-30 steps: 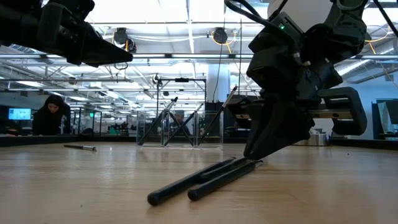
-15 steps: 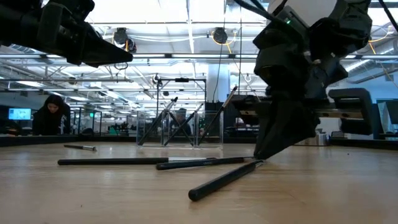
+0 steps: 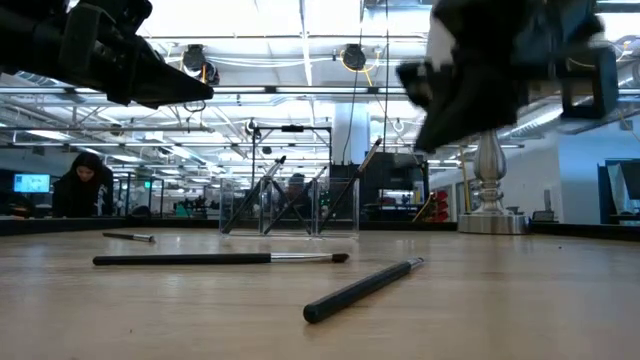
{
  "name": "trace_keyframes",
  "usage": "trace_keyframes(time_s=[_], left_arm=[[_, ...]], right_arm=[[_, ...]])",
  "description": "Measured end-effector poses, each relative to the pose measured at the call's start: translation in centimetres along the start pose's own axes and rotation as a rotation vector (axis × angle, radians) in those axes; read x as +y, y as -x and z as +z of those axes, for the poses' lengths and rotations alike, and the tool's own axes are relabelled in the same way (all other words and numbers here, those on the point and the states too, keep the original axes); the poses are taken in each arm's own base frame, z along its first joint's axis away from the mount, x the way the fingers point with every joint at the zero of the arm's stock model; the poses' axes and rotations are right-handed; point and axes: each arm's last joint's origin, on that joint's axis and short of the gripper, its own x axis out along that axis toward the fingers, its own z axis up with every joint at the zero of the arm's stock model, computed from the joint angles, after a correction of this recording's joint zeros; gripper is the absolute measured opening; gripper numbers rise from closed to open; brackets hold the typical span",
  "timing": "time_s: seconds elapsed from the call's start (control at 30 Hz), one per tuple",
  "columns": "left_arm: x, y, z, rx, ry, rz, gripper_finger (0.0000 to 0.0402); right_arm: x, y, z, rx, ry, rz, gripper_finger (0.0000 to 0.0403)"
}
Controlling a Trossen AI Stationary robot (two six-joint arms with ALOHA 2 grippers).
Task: Put items in baskets/containers
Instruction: Put the black eyeshadow brush into the transparent organizer
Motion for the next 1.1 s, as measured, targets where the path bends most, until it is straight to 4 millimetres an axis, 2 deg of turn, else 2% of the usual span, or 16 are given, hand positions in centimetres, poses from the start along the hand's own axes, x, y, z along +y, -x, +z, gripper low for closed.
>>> trace_keyframes(time_s=[0.33, 0.57, 0.7, 0.8, 0.93, 1.1], left_arm=[[0.0, 0.0, 0.0, 0.001, 0.008, 0.000, 0.0035], [0.0, 0.0, -0.1, 0.008, 0.057, -0.010, 0.0035], [-0.1, 0.0, -0.2, 0.014, 0.078, -0.015, 0.0035], [-0.1, 0.0, -0.2, 0.014, 0.082, -0.017, 0.0035], [-0.1, 0.0, -0.1, 0.014, 0.090, -0.019, 0.0035], [-0.1, 0.0, -0.2, 0.022, 0.083, -0.020, 0.0035]], right_arm=[[-1.9, 5.6, 7.6, 0.285, 0.029, -0.169, 0.0000], [-5.3, 8.8, 11.1, 0.393, 0.070, -0.260, 0.0000], [-7.8, 10.2, 11.3, 0.413, 0.053, -0.306, 0.0000], [-9.5, 10.5, 10.5, 0.444, 0.013, -0.310, 0.0000], [-11.3, 10.6, 9.2, 0.473, -0.026, -0.284, 0.0000], [-12.8, 9.6, 7.9, 0.528, -0.035, -0.246, 0.0000]])
